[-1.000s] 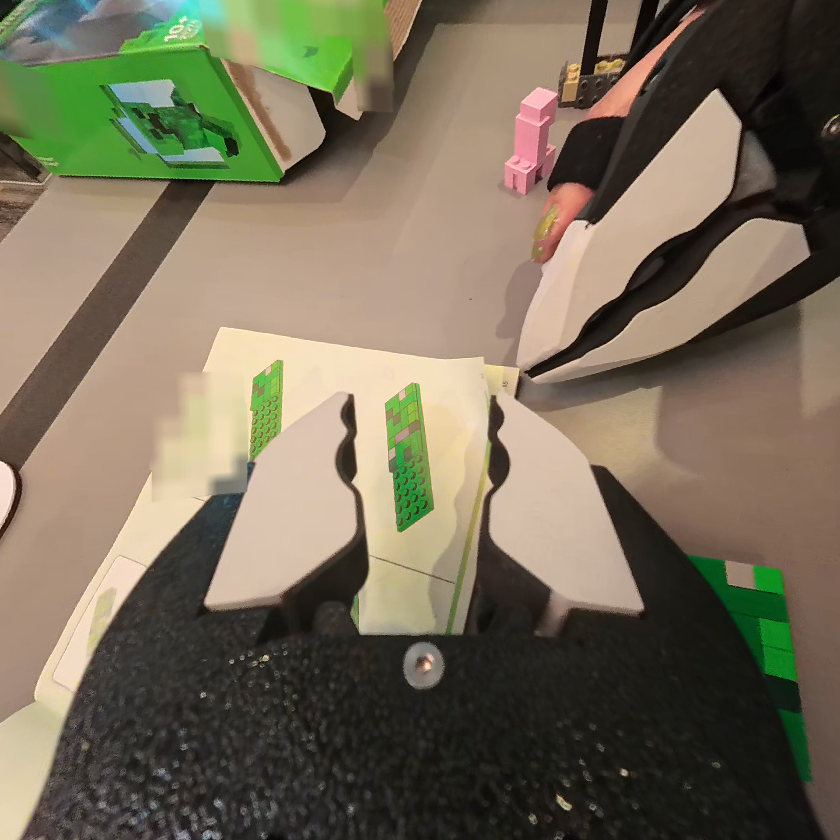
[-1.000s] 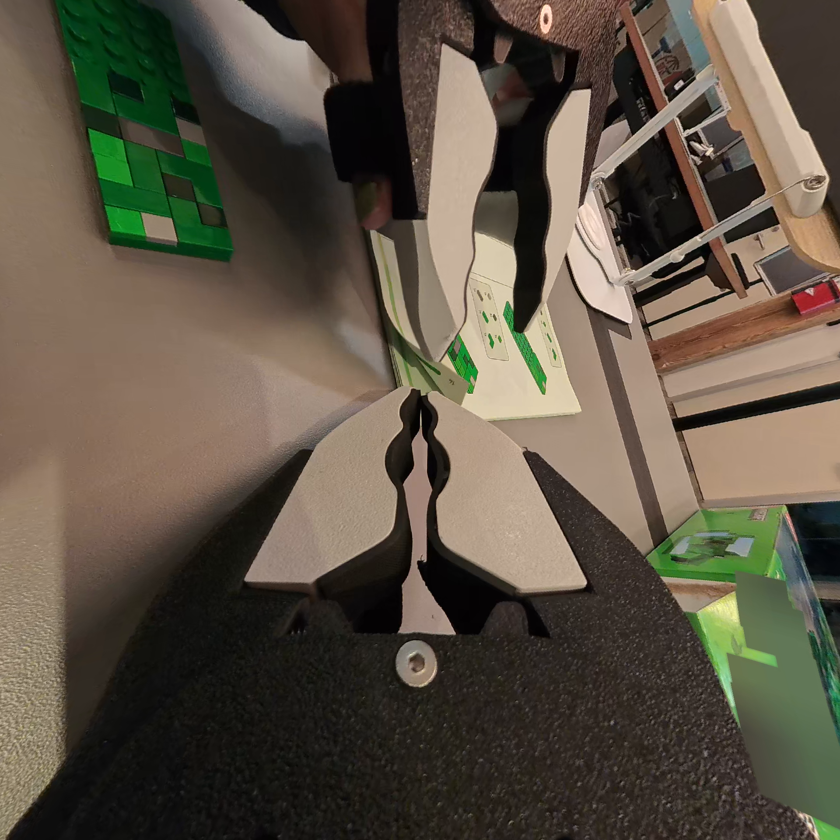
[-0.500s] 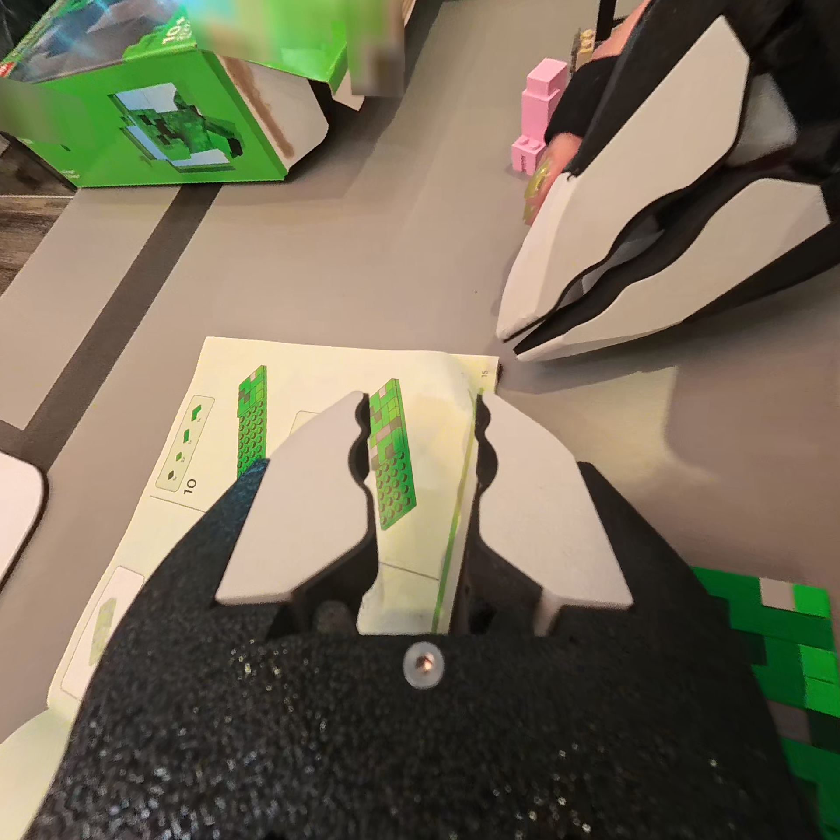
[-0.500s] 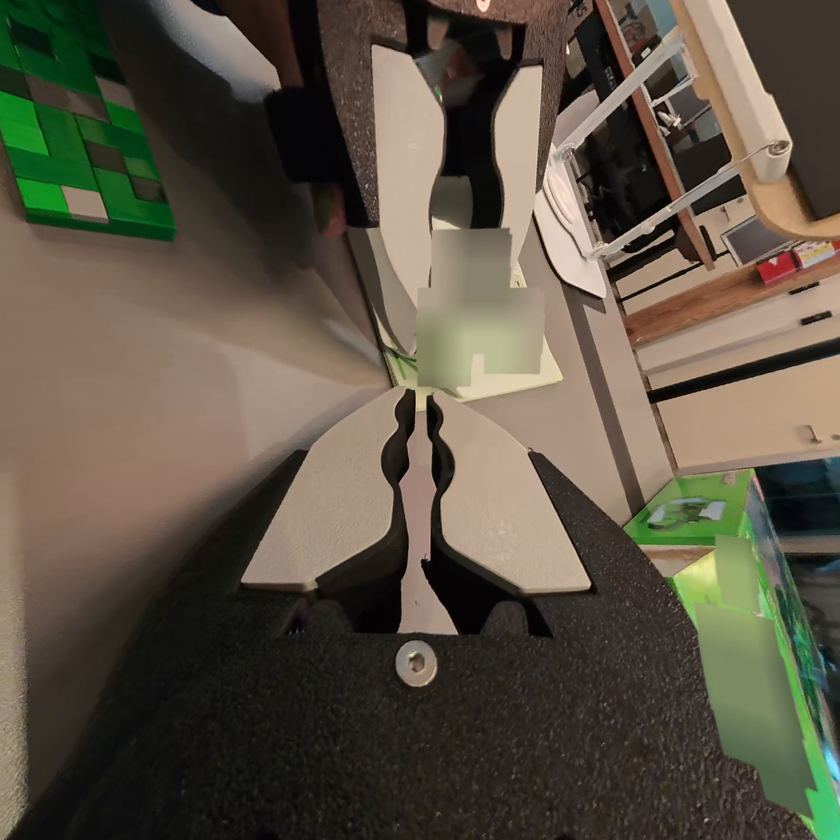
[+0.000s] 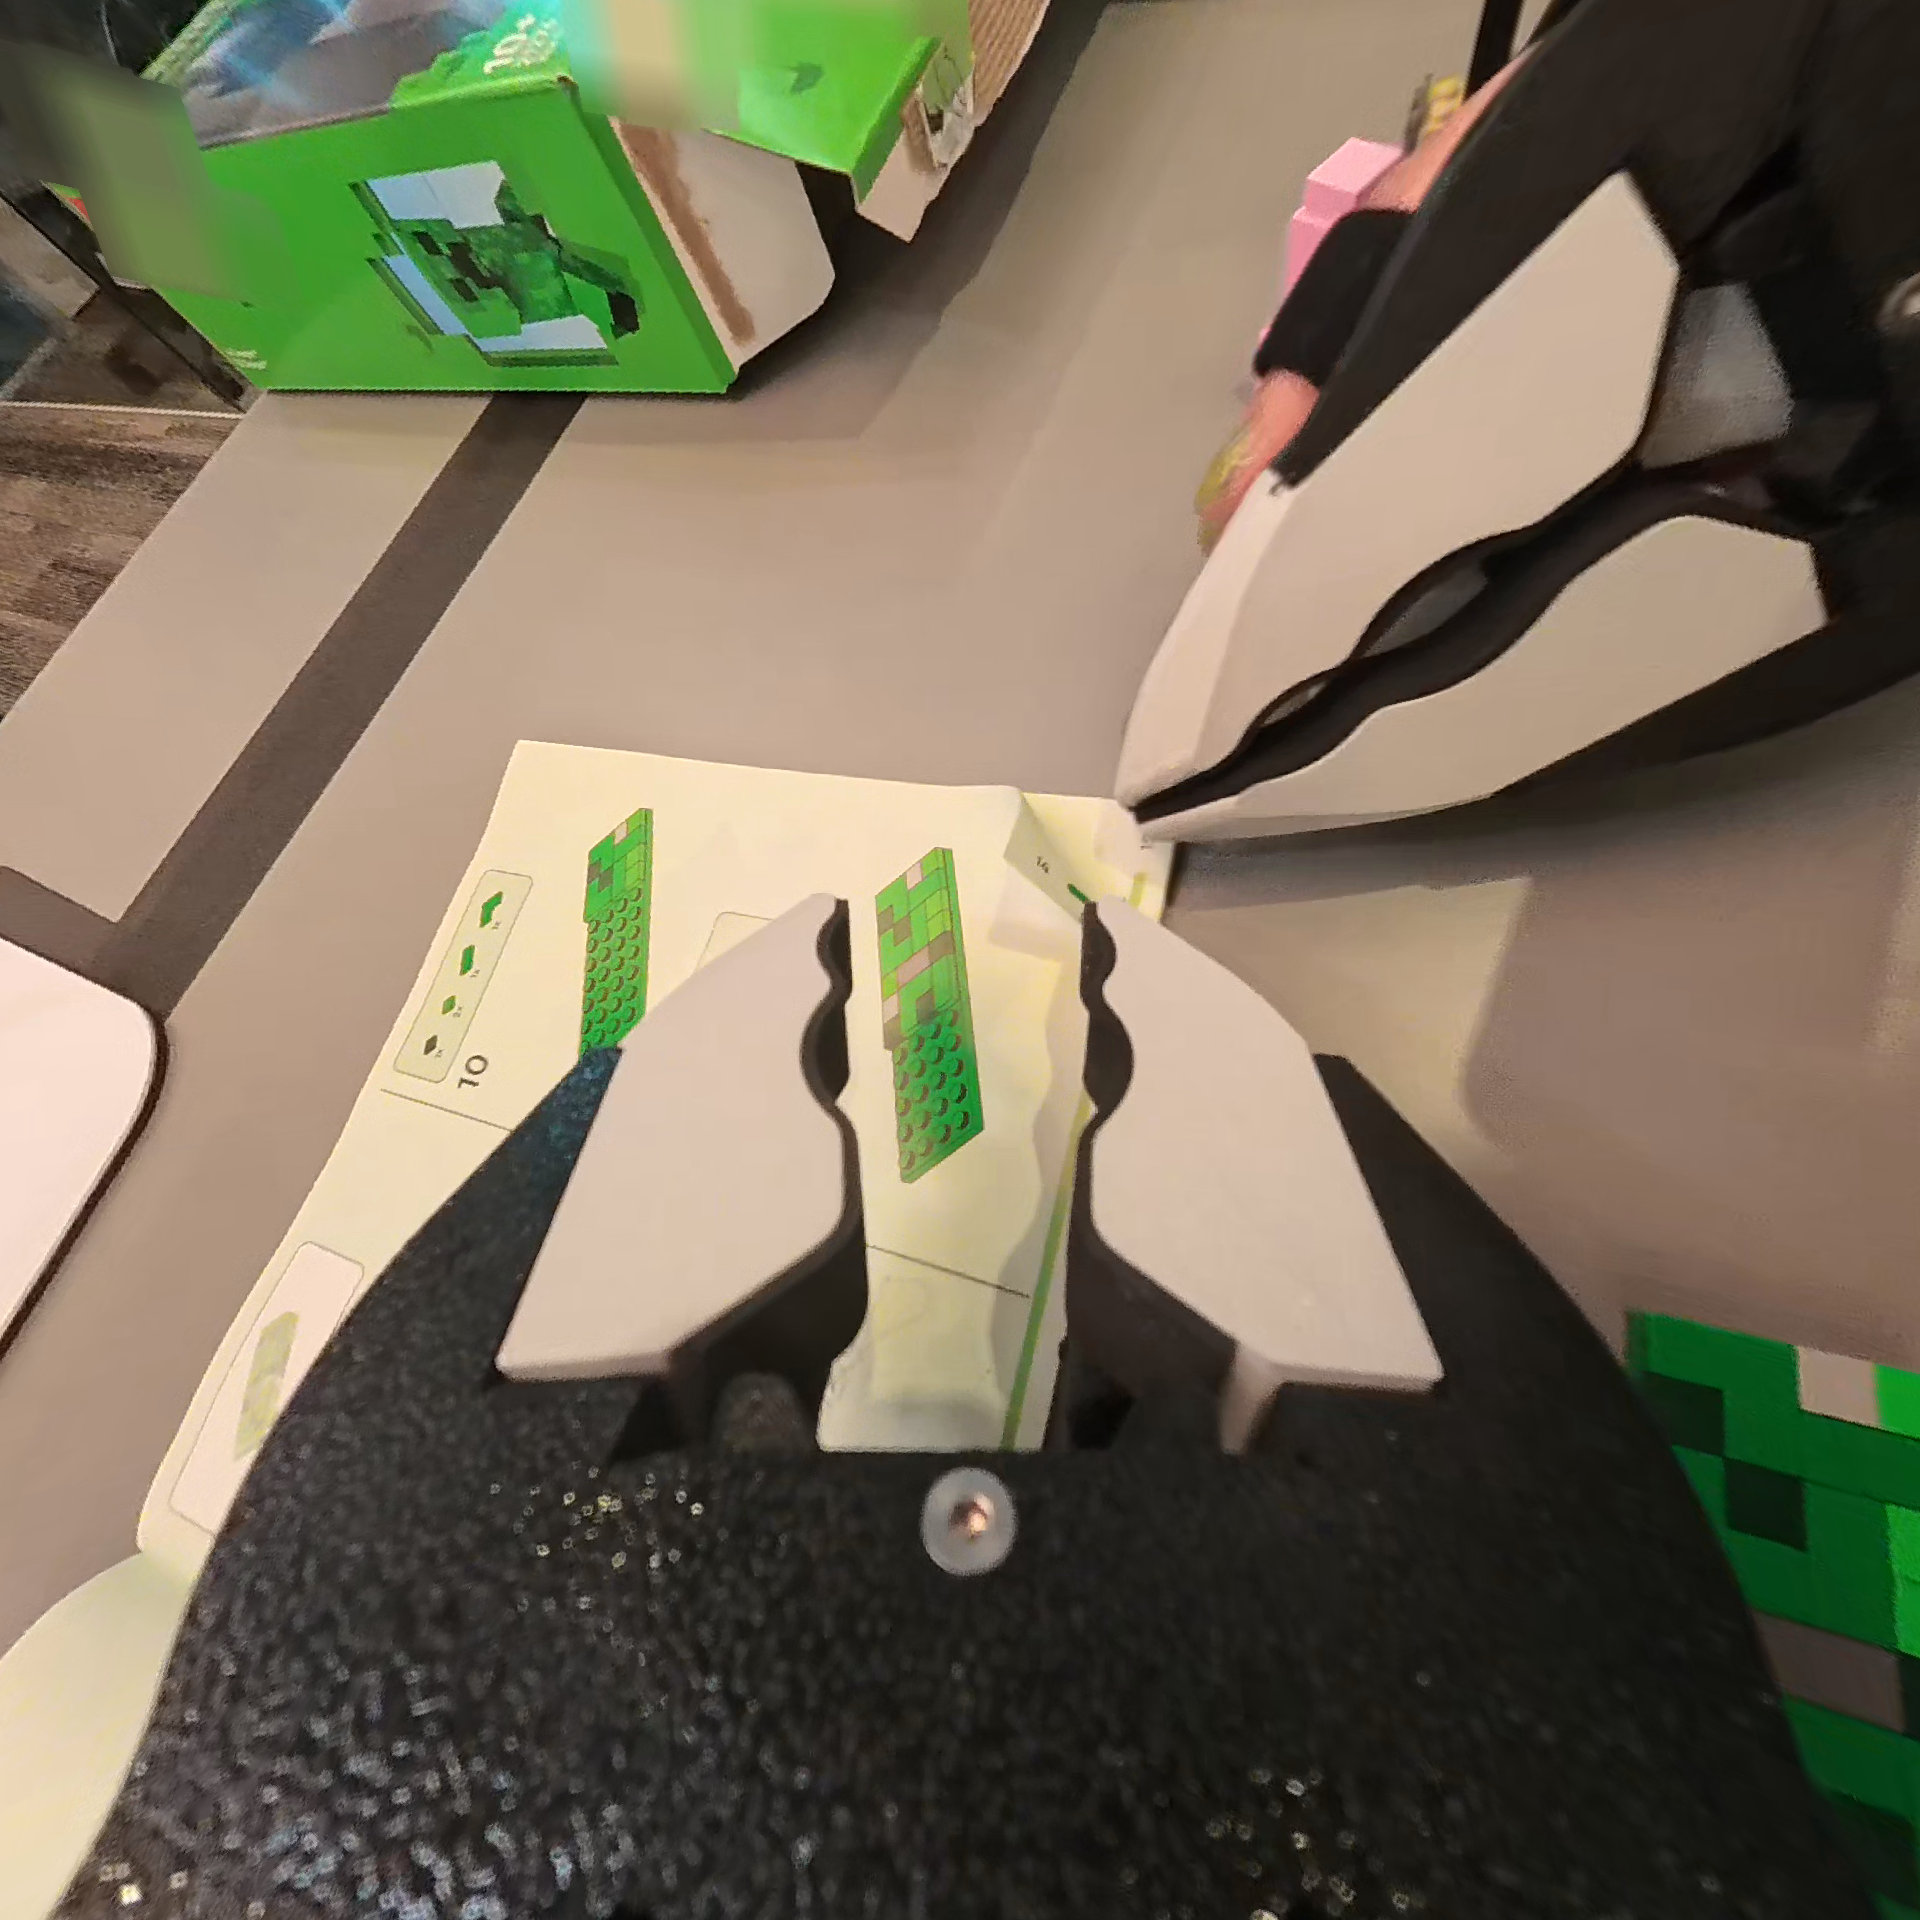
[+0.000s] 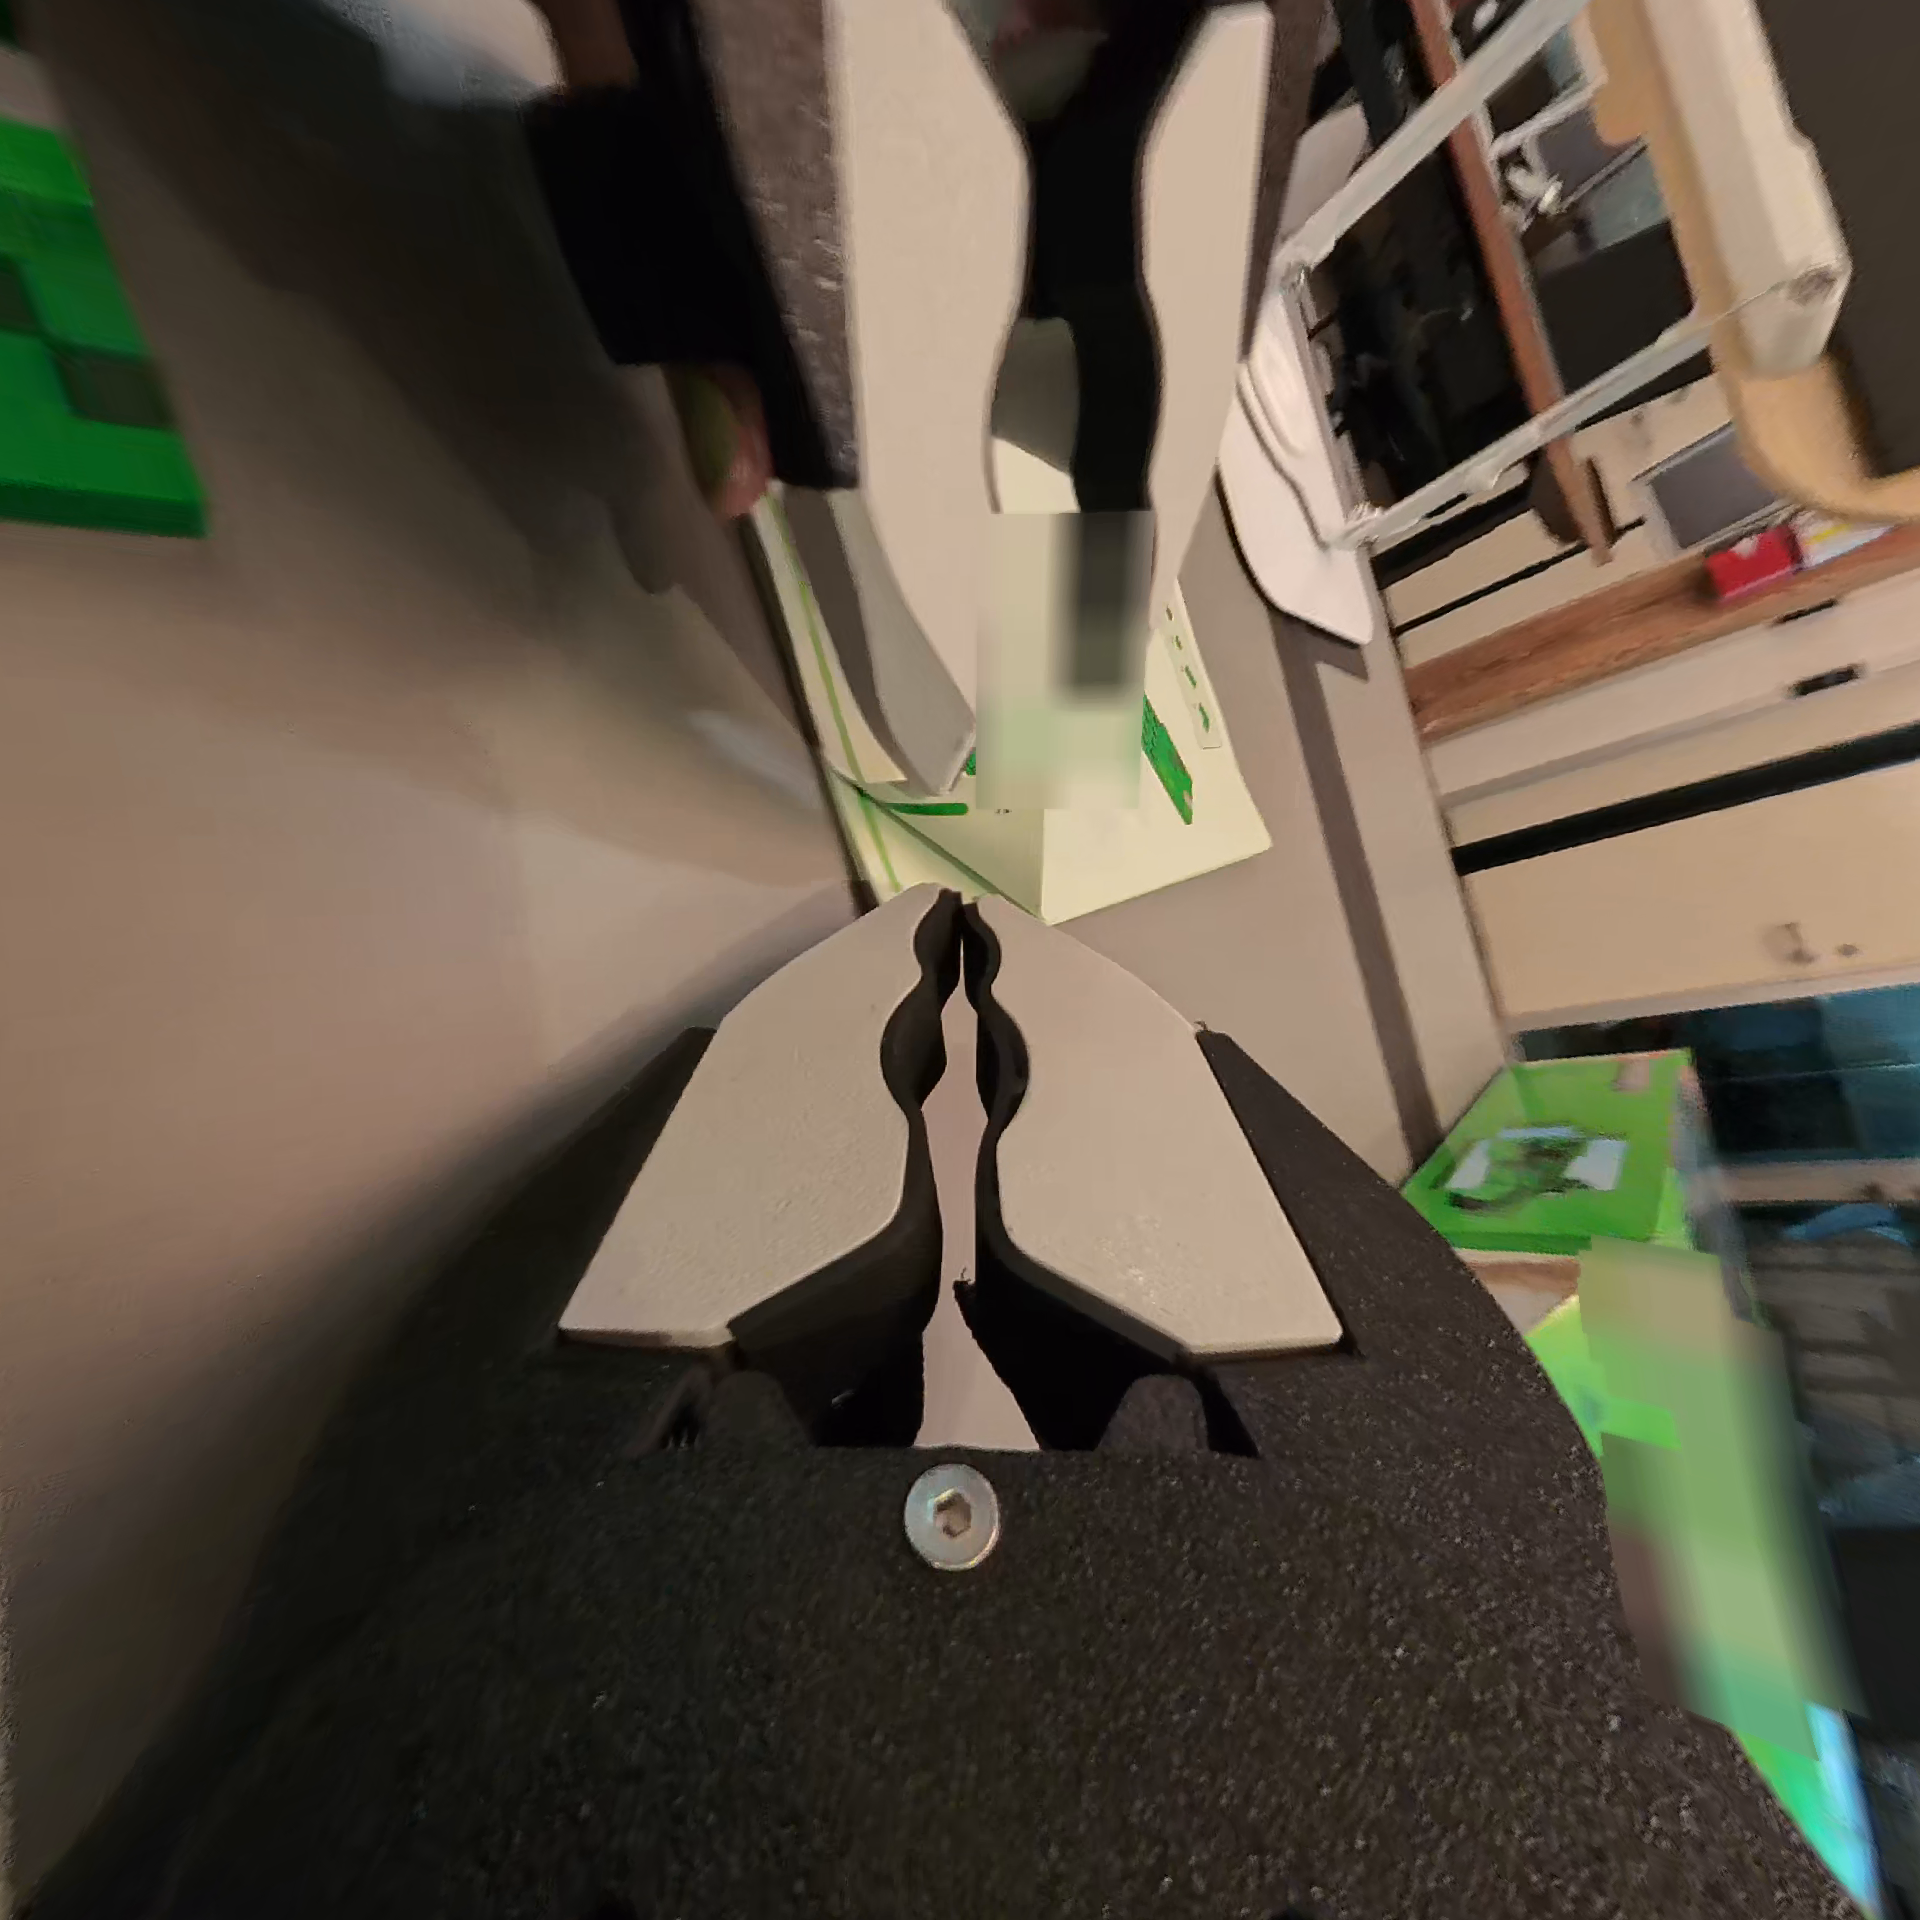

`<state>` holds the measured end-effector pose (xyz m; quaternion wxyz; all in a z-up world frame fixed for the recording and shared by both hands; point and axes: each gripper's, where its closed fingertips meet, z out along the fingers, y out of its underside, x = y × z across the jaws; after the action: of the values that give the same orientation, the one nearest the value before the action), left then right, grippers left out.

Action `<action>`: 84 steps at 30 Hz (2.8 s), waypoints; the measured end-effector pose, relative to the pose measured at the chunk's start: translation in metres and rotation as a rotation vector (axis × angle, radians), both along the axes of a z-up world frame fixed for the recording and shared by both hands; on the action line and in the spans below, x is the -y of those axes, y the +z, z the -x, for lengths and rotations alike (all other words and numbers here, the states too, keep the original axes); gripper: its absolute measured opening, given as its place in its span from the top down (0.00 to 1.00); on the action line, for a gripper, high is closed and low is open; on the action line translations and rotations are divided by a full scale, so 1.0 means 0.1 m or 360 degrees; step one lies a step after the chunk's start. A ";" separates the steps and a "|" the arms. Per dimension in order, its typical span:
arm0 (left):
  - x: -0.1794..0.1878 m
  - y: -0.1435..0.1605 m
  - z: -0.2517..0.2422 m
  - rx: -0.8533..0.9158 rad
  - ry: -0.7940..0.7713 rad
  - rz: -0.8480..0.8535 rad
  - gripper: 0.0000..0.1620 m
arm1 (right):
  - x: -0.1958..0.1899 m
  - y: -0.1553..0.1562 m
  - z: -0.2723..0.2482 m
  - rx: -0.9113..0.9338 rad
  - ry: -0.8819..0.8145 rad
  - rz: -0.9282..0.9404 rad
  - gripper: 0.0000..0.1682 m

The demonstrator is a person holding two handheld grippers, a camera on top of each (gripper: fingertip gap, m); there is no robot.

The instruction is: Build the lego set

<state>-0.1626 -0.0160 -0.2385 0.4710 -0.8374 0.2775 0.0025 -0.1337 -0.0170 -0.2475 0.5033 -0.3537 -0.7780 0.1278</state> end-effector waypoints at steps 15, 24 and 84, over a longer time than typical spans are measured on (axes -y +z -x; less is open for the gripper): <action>0.03 0.15 -0.03 0.0296 -0.0083 -0.0065 0.72 | 0.00 0.01 0.02 -0.0015 0.0016 0.0102 1.00; -0.02 0.08 -0.04 0.0200 -0.0070 -0.0059 0.71 | 0.01 0.02 0.02 -0.0040 0.0029 0.0039 1.00; -0.06 0.00 -0.16 0.0082 -0.0116 -0.0011 1.00 | -0.02 0.04 0.03 -0.0097 -0.0002 -0.0134 0.98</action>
<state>-0.1471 -0.0100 -0.2386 0.4806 -0.8249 0.2955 -0.0353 -0.1365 -0.0147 -0.2432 0.5412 -0.3288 -0.7667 0.1054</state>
